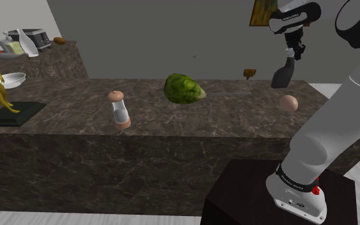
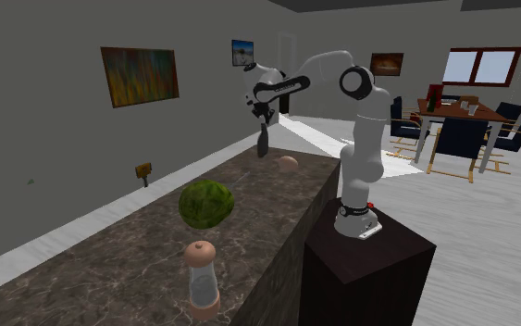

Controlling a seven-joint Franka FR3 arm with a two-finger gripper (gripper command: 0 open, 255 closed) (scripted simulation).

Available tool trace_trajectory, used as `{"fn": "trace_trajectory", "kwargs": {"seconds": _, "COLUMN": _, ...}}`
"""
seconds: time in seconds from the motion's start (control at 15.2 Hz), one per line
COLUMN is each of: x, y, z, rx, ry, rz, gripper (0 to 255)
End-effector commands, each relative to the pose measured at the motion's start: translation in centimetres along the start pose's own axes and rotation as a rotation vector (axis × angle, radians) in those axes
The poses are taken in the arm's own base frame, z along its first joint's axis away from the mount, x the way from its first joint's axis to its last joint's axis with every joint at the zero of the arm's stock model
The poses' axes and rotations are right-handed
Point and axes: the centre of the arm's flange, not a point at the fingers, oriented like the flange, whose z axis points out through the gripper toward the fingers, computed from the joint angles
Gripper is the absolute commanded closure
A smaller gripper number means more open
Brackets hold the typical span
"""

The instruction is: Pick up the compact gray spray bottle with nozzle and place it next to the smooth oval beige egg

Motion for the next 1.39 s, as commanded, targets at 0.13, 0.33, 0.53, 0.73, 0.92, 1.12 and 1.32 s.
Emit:
{"fn": "trace_trajectory", "kwargs": {"seconds": 0.13, "x": 1.1, "y": 0.1, "z": 1.9, "rx": -0.001, "ry": 0.0, "rz": 0.0, "gripper": 255}}
{"fn": "trace_trajectory", "kwargs": {"seconds": 0.33, "x": 1.9, "y": 0.1, "z": 3.2, "rx": -0.001, "ry": 0.0, "rz": 0.0, "gripper": 255}}
{"fn": "trace_trajectory", "kwargs": {"seconds": 0.53, "x": 2.8, "y": 0.1, "z": 4.6, "rx": -0.001, "ry": 0.0, "rz": 0.0, "gripper": 255}}
{"fn": "trace_trajectory", "kwargs": {"seconds": 0.73, "x": 3.6, "y": 0.1, "z": 5.9, "rx": -0.001, "ry": 0.0, "rz": 0.0, "gripper": 255}}
{"fn": "trace_trajectory", "kwargs": {"seconds": 0.92, "x": 4.4, "y": 0.1, "z": 7.3, "rx": -0.001, "ry": 0.0, "rz": 0.0, "gripper": 255}}
{"fn": "trace_trajectory", "kwargs": {"seconds": 1.12, "x": 5.2, "y": 0.1, "z": 8.7, "rx": -0.001, "ry": 0.0, "rz": 0.0, "gripper": 255}}
{"fn": "trace_trajectory", "kwargs": {"seconds": 1.32, "x": 6.0, "y": 0.1, "z": 10.0, "rx": -0.001, "ry": 0.0, "rz": 0.0, "gripper": 255}}
